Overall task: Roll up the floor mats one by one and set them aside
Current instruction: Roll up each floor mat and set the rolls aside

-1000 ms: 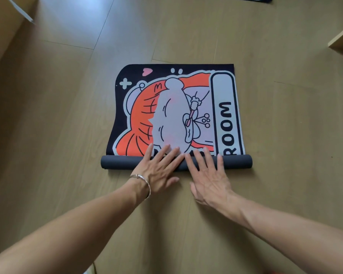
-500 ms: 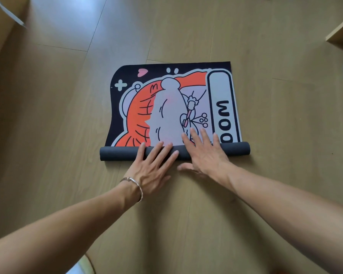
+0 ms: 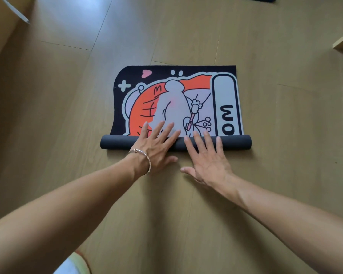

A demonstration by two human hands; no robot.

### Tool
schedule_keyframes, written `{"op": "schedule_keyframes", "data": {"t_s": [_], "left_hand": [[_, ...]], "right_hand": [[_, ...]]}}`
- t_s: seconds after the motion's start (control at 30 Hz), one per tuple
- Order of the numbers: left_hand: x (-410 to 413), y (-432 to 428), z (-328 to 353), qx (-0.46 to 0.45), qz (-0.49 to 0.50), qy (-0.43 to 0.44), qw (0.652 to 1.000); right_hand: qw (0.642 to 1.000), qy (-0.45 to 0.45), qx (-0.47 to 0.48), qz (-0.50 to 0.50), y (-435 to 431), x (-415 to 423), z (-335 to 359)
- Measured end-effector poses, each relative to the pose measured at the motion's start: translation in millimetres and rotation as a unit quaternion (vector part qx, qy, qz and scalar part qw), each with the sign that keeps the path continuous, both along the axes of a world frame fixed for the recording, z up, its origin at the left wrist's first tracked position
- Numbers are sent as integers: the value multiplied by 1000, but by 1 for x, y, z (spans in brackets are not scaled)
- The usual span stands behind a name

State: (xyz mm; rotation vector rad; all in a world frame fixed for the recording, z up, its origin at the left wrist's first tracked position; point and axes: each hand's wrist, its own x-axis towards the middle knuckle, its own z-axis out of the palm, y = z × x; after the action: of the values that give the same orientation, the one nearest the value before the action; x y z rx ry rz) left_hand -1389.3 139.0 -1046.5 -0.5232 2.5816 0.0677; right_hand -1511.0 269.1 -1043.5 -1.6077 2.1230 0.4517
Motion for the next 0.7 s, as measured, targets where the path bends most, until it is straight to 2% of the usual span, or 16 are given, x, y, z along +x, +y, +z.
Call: {"op": "schedule_keyframes", "data": {"t_s": [0.2,0.33,0.5,0.7], "left_hand": [[13,19,0,-61,-34,80,994],[7,19,2,-33,-27,4,999],[-22,-8,11,-19,3,43,999],[-38,-17,14,20,33,30,999]], "right_hand": [[1000,-16,3,-7,-32,-26,-1],[1000,-18,11,-17,-43,-30,0],[995,34,-93,8,-42,-41,2],[998,16,-60,22,-52,-49,9]]}}
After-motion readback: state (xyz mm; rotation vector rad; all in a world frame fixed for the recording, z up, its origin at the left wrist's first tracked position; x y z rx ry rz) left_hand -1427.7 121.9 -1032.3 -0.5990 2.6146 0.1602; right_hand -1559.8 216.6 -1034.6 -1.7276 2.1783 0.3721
